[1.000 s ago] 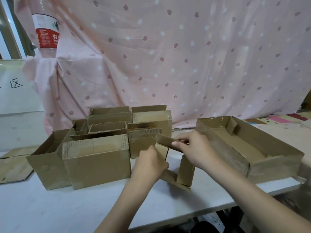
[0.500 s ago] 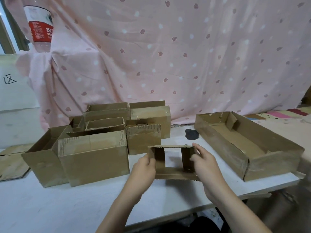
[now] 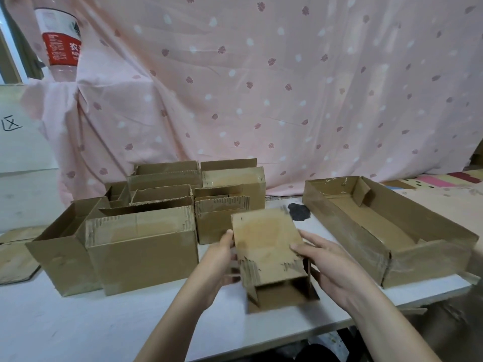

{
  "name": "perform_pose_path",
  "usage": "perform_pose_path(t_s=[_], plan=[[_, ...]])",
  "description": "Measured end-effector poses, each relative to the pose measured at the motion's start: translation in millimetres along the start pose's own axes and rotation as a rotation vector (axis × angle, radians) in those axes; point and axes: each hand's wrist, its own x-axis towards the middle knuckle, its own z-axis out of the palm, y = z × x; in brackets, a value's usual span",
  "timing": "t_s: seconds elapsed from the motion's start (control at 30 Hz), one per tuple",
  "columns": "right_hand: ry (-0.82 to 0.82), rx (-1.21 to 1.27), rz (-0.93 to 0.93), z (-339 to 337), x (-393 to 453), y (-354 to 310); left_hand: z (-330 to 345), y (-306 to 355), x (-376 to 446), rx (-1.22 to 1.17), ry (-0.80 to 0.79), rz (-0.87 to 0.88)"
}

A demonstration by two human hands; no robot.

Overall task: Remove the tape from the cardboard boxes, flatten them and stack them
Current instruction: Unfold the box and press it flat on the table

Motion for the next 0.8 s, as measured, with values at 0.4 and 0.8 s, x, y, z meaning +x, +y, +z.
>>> perform_pose_path(t_s=[0.4,0.8], plan=[[-0.061,-0.114,-0.172,-1.1,-7.8,-10.0,-1.7,10.3,-10.3,-0.017,0.194,0.304],[0.006,-0.047,-0.049,15.7,0.8,2.0,8.7,12.3,-4.6,0.409,0.225,0.195]])
